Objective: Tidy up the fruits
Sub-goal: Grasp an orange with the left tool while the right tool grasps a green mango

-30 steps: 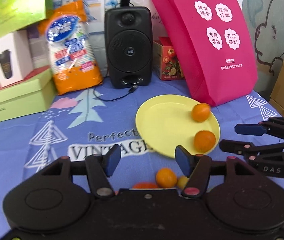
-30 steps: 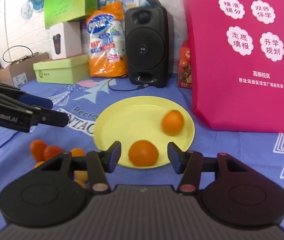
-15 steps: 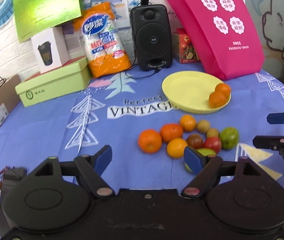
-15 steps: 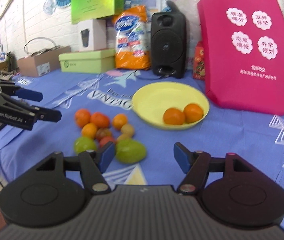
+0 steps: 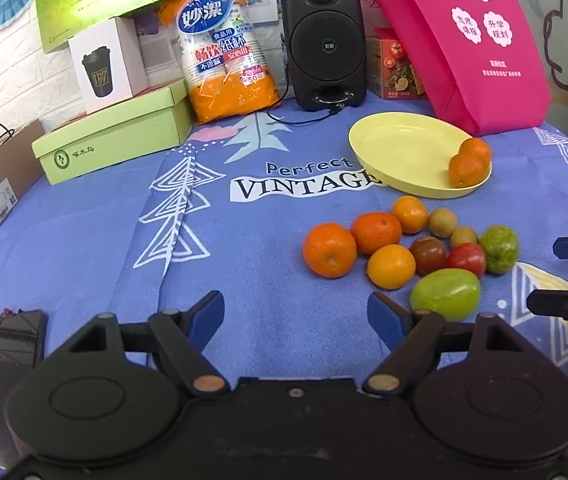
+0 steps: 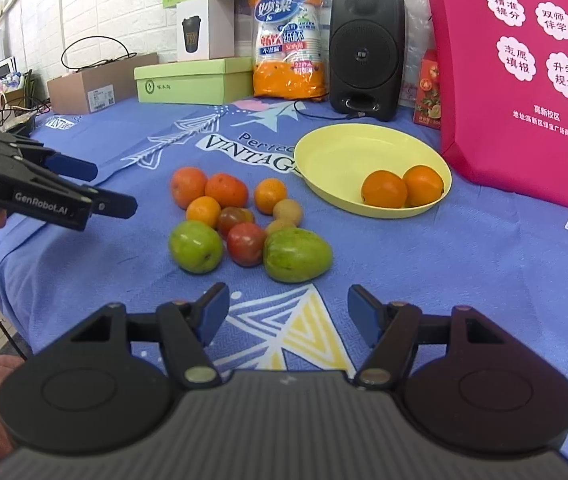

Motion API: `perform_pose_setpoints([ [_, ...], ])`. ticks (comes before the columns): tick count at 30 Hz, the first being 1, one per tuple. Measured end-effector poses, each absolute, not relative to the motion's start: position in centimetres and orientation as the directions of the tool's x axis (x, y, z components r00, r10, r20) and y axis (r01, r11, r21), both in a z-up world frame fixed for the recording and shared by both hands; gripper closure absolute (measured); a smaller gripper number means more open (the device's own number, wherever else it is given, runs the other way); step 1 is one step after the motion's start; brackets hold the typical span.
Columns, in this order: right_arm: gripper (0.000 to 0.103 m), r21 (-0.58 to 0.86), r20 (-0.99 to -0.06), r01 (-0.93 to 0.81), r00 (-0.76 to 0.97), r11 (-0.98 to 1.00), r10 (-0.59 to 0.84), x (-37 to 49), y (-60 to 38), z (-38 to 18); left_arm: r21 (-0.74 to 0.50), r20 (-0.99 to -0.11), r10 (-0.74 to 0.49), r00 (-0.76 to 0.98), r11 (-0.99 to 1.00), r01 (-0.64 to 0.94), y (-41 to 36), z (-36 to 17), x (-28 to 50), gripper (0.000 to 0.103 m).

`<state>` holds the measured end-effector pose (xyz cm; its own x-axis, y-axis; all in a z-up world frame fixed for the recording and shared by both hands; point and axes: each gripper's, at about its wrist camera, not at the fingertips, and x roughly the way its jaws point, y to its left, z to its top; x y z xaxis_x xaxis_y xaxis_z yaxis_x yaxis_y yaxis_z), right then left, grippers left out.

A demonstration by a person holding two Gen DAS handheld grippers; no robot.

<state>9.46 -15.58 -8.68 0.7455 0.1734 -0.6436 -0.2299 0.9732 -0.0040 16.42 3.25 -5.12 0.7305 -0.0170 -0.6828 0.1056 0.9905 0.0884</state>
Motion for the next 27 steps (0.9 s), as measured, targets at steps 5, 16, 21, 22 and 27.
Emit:
perform_pose_setpoints([
  [5,0.038,-0.021,-0.669,-0.209,0.73,0.978,0.141,10.7,-15.7,-9.7,0.098,-0.701,-0.01,0.714,0.989,0.11,3.0,-6.3,18.3,0.025],
  [16,0.038,-0.016,-0.671,-0.214,0.726,0.977,0.148,12.7,-16.1,-10.5,0.104,-0.716,-0.009,0.698,0.987,0.12,2.6,-8.5,21.8,0.027],
  [21,0.037,-0.017,-0.671,-0.221,0.725,0.975,0.153,13.6,-15.9,-10.7,0.093,-0.717,-0.01,0.697,0.99,0.11,3.0,-8.8,23.3,0.025],
  [22,0.036,-0.017,-0.672,-0.222,0.725,0.975,0.154,13.8,-15.9,-10.7,0.088,-0.717,-0.014,0.697,0.99,0.11,3.0,-8.9,23.6,0.024],
  [27,0.036,-0.027,-0.672,-0.231,0.725,0.973,0.153,14.1,-15.6,-10.7,0.086,-0.709,-0.017,0.705,0.99,0.111,2.7,-9.1,24.3,0.024],
])
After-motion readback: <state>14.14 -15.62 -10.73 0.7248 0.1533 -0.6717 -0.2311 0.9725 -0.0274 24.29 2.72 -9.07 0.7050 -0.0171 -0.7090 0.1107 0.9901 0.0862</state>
